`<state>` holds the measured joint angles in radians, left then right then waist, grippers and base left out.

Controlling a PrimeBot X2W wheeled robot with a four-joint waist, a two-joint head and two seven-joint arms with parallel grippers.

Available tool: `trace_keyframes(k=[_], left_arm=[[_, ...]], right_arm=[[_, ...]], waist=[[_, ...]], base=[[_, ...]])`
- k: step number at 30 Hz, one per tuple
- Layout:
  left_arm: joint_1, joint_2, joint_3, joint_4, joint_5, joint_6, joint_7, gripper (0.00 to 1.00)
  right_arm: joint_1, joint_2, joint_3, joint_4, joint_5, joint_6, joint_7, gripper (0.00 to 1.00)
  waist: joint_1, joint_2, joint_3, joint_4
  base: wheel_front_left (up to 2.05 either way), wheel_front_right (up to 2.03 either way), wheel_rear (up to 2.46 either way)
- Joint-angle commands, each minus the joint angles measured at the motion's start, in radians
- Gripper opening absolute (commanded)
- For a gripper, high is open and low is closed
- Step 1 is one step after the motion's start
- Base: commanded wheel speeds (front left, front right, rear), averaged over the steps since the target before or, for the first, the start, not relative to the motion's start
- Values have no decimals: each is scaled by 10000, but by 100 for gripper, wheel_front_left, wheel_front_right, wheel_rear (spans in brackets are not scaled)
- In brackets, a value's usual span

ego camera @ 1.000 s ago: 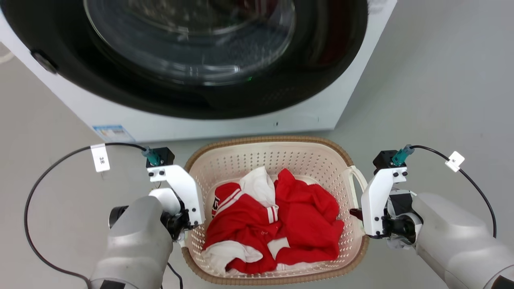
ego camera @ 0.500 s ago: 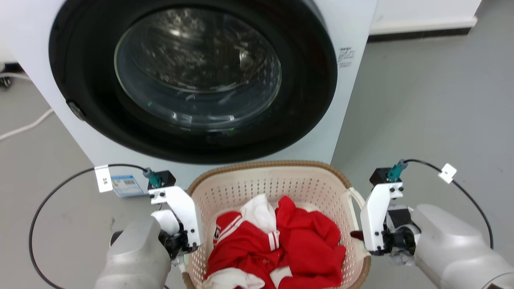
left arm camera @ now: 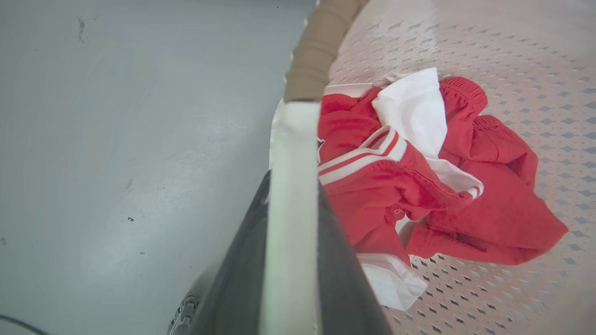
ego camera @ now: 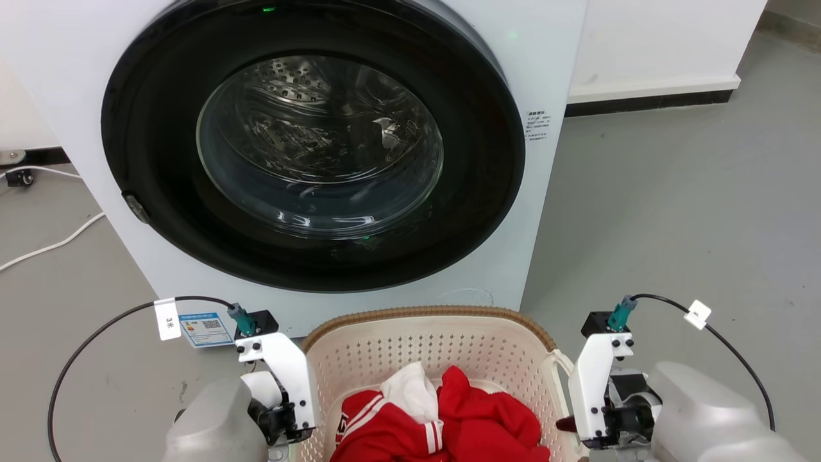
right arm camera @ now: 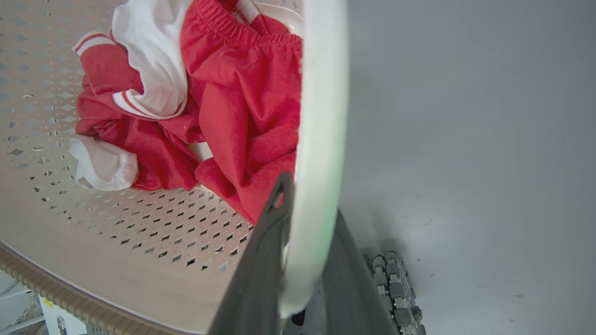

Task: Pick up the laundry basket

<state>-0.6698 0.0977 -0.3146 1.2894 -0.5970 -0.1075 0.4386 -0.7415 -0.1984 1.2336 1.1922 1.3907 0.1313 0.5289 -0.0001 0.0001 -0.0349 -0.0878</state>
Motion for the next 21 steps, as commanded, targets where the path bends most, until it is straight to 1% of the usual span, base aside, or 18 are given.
trace_keyframes(k=[1,13,21], left_arm=[[193,309,-15,-6,-52,-23,68,0],[389,216,-113,-7,-201,2,367,0],[398,179,-164,-6,-268,-18,380,0]], right_arm=[[218,-163,49,219,16,-10,148,0],[378,-93,85,349,26,-11,341,0],[327,-81,108,346,-17,-11,313,0]], waist=[[1,-1,-68,-1],[1,-1,-115,26],[1,-1,-51,49]], base=[[0,0,0],[0,0,0],[0,0,0]])
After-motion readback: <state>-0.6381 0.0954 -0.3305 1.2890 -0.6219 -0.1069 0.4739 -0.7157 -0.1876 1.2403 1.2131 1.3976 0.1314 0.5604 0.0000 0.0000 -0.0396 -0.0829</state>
